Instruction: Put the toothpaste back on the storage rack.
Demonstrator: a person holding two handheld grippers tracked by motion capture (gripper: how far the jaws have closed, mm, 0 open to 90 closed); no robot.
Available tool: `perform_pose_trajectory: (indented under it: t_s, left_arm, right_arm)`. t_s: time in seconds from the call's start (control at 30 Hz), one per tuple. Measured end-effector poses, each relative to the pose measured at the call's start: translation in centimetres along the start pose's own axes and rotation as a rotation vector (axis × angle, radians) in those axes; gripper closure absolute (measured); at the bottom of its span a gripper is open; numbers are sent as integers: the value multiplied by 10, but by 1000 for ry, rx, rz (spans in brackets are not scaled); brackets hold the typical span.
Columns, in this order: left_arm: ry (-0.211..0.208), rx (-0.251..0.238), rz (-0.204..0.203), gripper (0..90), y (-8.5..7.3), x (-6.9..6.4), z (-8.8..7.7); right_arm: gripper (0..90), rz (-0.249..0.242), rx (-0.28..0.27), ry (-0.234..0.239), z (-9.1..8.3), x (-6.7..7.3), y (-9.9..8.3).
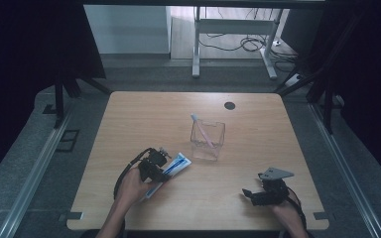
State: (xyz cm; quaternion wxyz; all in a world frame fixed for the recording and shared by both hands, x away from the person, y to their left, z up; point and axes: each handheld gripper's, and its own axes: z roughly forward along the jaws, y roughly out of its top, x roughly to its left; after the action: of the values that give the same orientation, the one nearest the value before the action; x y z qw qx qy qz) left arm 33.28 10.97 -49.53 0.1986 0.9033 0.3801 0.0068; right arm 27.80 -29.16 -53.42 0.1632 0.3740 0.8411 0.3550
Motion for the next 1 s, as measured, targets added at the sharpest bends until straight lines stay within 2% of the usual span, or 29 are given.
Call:
perform_pose_trajectory:
  t_s: [0.1, 0.3, 0.5, 0.7, 1.0]
  left_arm:
    - [-13, -26, -3, 717, -1, 0, -6]
    - [-10, -68, 20, 716, 0, -3, -19]
    - [-18, -106, 41, 716, 1, -6, -29]
    - [-21, -124, 55, 716, 1, -8, -37]
    - [-26, -157, 65, 716, -1, -6, -50]
  right_arm:
    - [116, 2, -3, 2, 0, 0, 0]
    - [110, 8, -4, 10, 0, 0, 0]
    - [59, 19, -2, 13, 1, -1, 0]
    - [0, 26, -2, 5, 2, -1, -1]
    - [0, 25, -3, 19, 3, 0, -1]
